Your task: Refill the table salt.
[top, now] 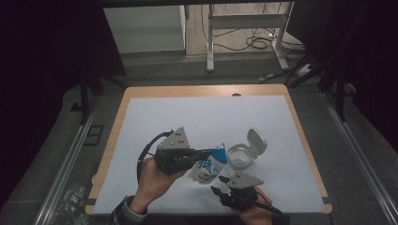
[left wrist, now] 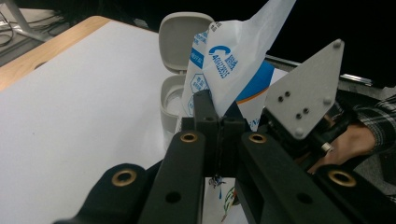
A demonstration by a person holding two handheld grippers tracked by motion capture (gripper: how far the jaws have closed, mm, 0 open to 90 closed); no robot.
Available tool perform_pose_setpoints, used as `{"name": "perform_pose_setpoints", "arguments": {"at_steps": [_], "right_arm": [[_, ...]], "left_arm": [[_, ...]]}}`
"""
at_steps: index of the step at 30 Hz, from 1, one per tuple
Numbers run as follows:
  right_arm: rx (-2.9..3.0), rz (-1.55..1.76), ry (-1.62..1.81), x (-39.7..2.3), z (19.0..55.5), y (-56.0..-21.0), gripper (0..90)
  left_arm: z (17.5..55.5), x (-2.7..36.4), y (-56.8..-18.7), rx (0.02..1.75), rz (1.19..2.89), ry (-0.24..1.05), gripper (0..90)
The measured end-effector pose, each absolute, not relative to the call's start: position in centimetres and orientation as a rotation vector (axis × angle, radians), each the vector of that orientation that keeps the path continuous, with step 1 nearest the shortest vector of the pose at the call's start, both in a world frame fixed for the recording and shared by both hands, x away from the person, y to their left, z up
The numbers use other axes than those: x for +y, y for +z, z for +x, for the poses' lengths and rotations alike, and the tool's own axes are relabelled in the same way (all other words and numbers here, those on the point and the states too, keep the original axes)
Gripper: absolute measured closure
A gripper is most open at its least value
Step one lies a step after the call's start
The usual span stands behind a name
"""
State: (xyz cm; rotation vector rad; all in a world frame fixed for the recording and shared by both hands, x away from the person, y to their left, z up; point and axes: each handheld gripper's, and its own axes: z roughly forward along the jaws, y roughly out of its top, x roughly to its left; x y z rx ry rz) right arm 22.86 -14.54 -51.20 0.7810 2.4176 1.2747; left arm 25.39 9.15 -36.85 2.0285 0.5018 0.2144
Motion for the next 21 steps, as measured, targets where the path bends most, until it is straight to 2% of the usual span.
{"name": "perform_pose_setpoints", "arguments": {"at_steps": [21], "right_arm": [[2.261, 0.739, 1.301, -12.7, 23.1, -51.8, 53.1]], "left_arm": [[24.7, 8.1, -35.1, 0.498, 2.041, 0.200, 90.0]]}}
